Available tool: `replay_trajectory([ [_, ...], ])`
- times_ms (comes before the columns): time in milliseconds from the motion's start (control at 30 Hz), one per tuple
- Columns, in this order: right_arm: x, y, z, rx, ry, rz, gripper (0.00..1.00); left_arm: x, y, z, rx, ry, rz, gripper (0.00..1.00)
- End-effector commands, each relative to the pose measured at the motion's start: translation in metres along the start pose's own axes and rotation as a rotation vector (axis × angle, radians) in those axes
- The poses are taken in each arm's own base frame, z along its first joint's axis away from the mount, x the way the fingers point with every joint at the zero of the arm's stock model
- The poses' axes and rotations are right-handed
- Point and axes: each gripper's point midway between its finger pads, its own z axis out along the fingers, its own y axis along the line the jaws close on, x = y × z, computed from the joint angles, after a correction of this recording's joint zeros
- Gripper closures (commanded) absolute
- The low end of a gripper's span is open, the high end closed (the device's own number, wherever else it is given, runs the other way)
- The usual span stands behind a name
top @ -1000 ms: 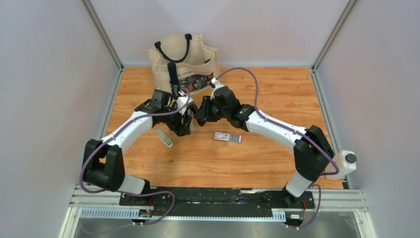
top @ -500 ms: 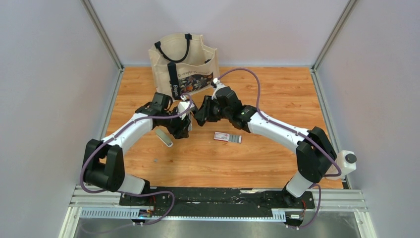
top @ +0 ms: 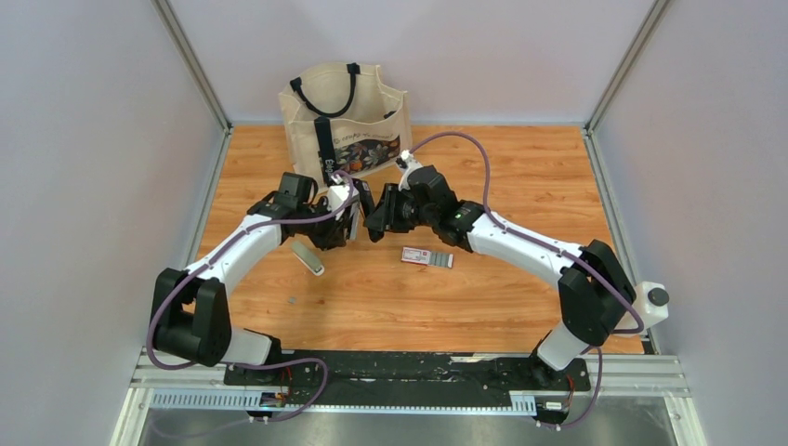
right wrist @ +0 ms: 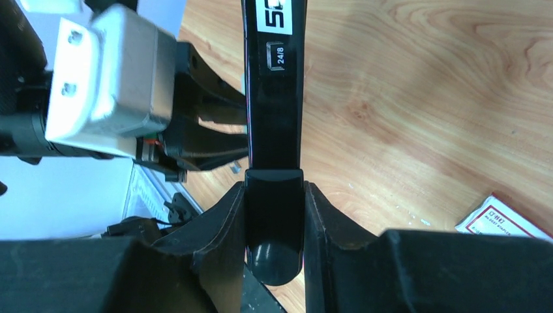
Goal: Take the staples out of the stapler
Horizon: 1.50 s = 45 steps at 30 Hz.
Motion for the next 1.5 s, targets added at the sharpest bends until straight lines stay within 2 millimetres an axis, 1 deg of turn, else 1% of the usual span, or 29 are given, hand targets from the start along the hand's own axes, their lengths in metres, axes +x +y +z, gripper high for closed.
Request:
replay_trajectory([
  [0,-0.027,0.047,-0.015,-0.171,-0.094,-0.012,1.00,-0.022,-0.001,-0.003,-0.005,-0.072,0.099,0.74],
  [100,-0.022,0.047,-0.018,-0.181,-0.076,-0.032,1.00,-0.022,0.012,-0.003,-0.079,-0.072,0.118,0.80],
  [133,-0.016,0.043,-0.019,-0.176,-0.056,-0.038,1.00,-0.019,0.020,-0.005,-0.128,-0.059,0.125,0.80],
  [200,-0.013,0.043,-0.025,-0.183,-0.049,-0.067,1.00,-0.023,0.033,-0.008,-0.193,-0.071,0.163,0.83],
  [233,-0.006,0.039,-0.026,-0.181,-0.035,-0.074,1.00,-0.020,0.040,-0.011,-0.243,-0.062,0.173,0.83],
  [267,0.000,0.034,-0.030,-0.164,-0.018,-0.086,1.00,-0.025,0.047,-0.012,-0.277,-0.078,0.199,0.85],
  [300,0.003,0.030,-0.031,-0.155,-0.011,-0.091,1.00,-0.025,0.052,-0.014,-0.302,-0.073,0.228,0.85],
  [333,0.012,0.022,-0.032,-0.138,0.005,-0.093,1.00,-0.023,0.056,-0.015,-0.327,-0.064,0.247,0.92],
  [367,0.013,0.021,-0.037,-0.139,0.004,-0.103,1.00,-0.022,0.057,-0.015,-0.328,-0.059,0.268,0.96],
  [400,0.017,0.018,-0.039,-0.137,0.006,-0.130,1.00,-0.021,0.058,-0.015,-0.325,-0.048,0.319,0.97],
  [433,0.018,0.014,-0.040,-0.125,-0.009,-0.141,1.00,-0.016,0.059,-0.014,-0.328,-0.034,0.339,0.98],
  [467,0.024,0.009,-0.044,-0.115,-0.006,-0.150,1.00,-0.018,0.062,-0.014,-0.345,-0.039,0.358,0.98],
  [600,0.039,-0.006,-0.046,-0.080,0.021,-0.202,1.00,-0.015,0.076,-0.015,-0.412,-0.015,0.413,0.98],
  [633,0.041,-0.009,-0.046,-0.065,0.023,-0.219,1.00,-0.016,0.082,-0.017,-0.454,-0.017,0.430,0.98],
  [733,0.053,-0.013,-0.045,-0.060,0.055,-0.290,1.00,-0.018,0.088,-0.020,-0.530,-0.008,0.522,1.00],
  [767,0.057,-0.008,-0.048,-0.083,0.053,-0.320,1.00,-0.018,0.089,-0.020,-0.543,-0.005,0.542,1.00],
  [833,0.064,-0.013,-0.048,-0.071,0.059,-0.355,1.00,-0.020,0.090,-0.022,-0.567,0.002,0.584,1.00],
  [933,0.072,-0.021,-0.049,-0.053,0.079,-0.366,1.00,-0.017,0.090,-0.021,-0.587,0.024,0.630,1.00],
  [967,0.076,-0.022,-0.049,-0.049,0.086,-0.370,1.00,-0.021,0.091,-0.021,-0.601,0.017,0.664,1.00],
  [1000,0.077,-0.024,-0.049,-0.044,0.087,-0.371,1.00,-0.016,0.088,-0.017,-0.594,0.021,0.680,1.00],
  [1067,0.084,-0.027,-0.050,-0.032,0.093,-0.377,1.00,-0.020,0.091,-0.020,-0.646,0.028,0.723,1.00],
  [1100,0.084,-0.027,-0.049,-0.035,0.088,-0.379,1.00,-0.017,0.090,-0.018,-0.649,0.036,0.734,1.00],
  [1133,0.084,-0.027,-0.051,-0.033,0.078,-0.381,1.00,-0.022,0.089,-0.018,-0.678,0.023,0.756,1.00],
  [1167,0.089,-0.028,-0.052,-0.032,0.078,-0.387,1.00,-0.023,0.088,-0.019,-0.691,0.023,0.776,1.00],
  [1200,0.089,-0.028,-0.052,-0.036,0.065,-0.385,1.00,-0.018,0.086,-0.016,-0.690,0.032,0.790,1.00],
  [1233,0.088,-0.027,-0.055,-0.039,0.053,-0.382,1.00,-0.025,0.085,-0.018,-0.728,0.014,0.808,1.00],
  [1300,0.095,-0.034,-0.056,-0.032,0.056,-0.369,1.00,-0.027,0.084,-0.019,-0.746,0.015,0.829,1.00],
  [1333,0.091,-0.031,-0.056,-0.045,0.034,-0.370,1.00,-0.028,0.084,-0.020,-0.753,0.016,0.827,1.00],
  [1467,0.095,-0.034,-0.057,-0.046,0.038,-0.360,1.00,-0.033,0.086,-0.023,-0.784,0.011,0.836,1.00],
])
